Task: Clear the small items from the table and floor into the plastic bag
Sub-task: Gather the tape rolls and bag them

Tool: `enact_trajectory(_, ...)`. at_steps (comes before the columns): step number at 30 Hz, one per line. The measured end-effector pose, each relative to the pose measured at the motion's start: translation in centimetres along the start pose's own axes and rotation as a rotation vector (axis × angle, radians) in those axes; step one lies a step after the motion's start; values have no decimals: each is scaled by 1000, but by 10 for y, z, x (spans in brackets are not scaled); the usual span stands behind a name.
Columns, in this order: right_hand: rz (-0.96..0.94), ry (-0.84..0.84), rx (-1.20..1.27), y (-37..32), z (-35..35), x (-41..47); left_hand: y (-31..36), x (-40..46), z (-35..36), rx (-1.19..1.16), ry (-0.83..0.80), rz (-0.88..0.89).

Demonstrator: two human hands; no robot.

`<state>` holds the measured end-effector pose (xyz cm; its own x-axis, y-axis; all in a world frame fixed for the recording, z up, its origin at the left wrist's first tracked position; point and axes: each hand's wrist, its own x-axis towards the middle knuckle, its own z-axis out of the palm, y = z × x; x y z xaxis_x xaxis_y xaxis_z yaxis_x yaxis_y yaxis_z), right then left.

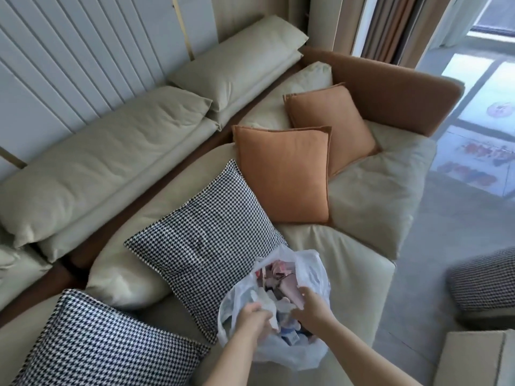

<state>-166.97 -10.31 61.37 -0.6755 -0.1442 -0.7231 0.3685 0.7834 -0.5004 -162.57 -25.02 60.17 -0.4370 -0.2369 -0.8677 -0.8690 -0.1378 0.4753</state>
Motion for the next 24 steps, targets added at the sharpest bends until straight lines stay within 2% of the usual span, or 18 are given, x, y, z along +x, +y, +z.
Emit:
enact_trajectory(5,7,91,28,-5,-7,-48,9,-39,-6,130,-78,87)
enact_trajectory(10,3,262,125,0,-16,-95,23,-73,10,350,-228,243)
enact_trajectory(19,113,537,125,54,-17,-162,14,-119,66,935,-335,572)
enact_trajectory(24,232,654,160,106,-4,-208,-16,-150,104,1243,-422,757)
